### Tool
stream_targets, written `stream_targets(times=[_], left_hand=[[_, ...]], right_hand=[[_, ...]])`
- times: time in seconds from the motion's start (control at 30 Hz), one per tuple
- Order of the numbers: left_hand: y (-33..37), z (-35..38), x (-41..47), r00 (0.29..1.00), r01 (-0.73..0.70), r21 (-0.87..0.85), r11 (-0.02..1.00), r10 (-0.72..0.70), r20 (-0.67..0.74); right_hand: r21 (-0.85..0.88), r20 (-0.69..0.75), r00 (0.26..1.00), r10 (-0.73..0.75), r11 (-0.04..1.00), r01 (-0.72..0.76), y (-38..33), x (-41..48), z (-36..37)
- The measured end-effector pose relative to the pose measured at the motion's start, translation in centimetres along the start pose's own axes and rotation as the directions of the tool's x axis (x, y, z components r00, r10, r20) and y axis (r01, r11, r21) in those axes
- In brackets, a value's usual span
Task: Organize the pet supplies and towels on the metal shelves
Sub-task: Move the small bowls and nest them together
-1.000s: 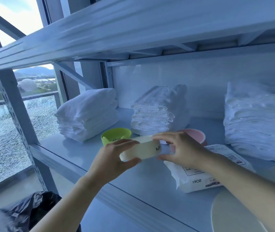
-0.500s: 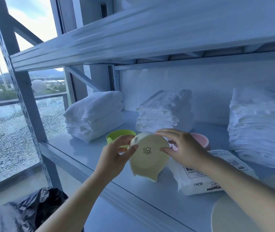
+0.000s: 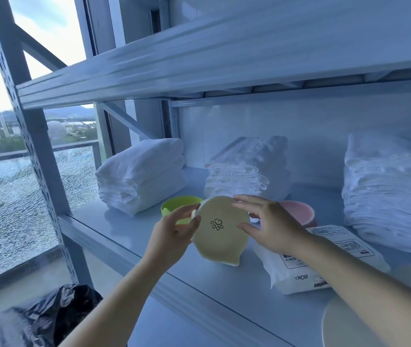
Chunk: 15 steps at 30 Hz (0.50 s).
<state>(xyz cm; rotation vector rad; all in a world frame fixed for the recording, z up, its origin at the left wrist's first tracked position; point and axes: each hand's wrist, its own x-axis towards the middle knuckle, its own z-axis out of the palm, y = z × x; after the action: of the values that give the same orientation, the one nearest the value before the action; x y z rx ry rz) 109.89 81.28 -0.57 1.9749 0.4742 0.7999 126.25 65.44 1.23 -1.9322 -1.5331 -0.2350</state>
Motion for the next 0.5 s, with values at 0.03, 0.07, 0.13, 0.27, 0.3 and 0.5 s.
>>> stream_targets(times=[0.03, 0.07, 0.13, 0.27, 0.3, 0.5], left_hand=[[-0.2, 0.0, 0.1, 1.0, 0.002, 0.02, 1.0, -0.002, 0.013], [-0.2, 0.0, 0.2, 1.0, 0.009, 0.022, 1.0, -0.01, 0.022], [-0.2, -0.1, 0.4, 0.999, 0.031, -0.012, 0.999, -0.031, 0.023], [-0.1, 0.0, 0.7, 0.996, 0.083, -0.138, 0.987, -0.077, 0.042], [-0.1, 0.0, 0.8, 0.994, 0.106, -0.17, 0.98, -0.098, 0.053], [-0.6, 0.9, 0.8, 0.968, 0.241, -0.242, 0.94, -0.217, 0.122]], right_hand=[[0.002, 0.004, 1.0, 0.006, 1.0, -0.007, -0.1, 0.1, 0.1], [0.011, 0.011, 1.0, 0.013, 1.0, -0.013, -0.2, 0.1, 0.1], [0.017, 0.031, 0.999, 0.022, 1.0, -0.023, -0.4, 0.1, 0.3], [0.002, 0.076, 0.997, 0.031, 1.0, -0.031, -0.4, 0.1, 0.4], [0.001, 0.081, 0.996, 0.032, 0.999, -0.032, -0.4, 0.0, 0.4], [-0.026, 0.099, 0.994, 0.046, 0.999, -0.044, -0.6, -0.5, 0.2]])
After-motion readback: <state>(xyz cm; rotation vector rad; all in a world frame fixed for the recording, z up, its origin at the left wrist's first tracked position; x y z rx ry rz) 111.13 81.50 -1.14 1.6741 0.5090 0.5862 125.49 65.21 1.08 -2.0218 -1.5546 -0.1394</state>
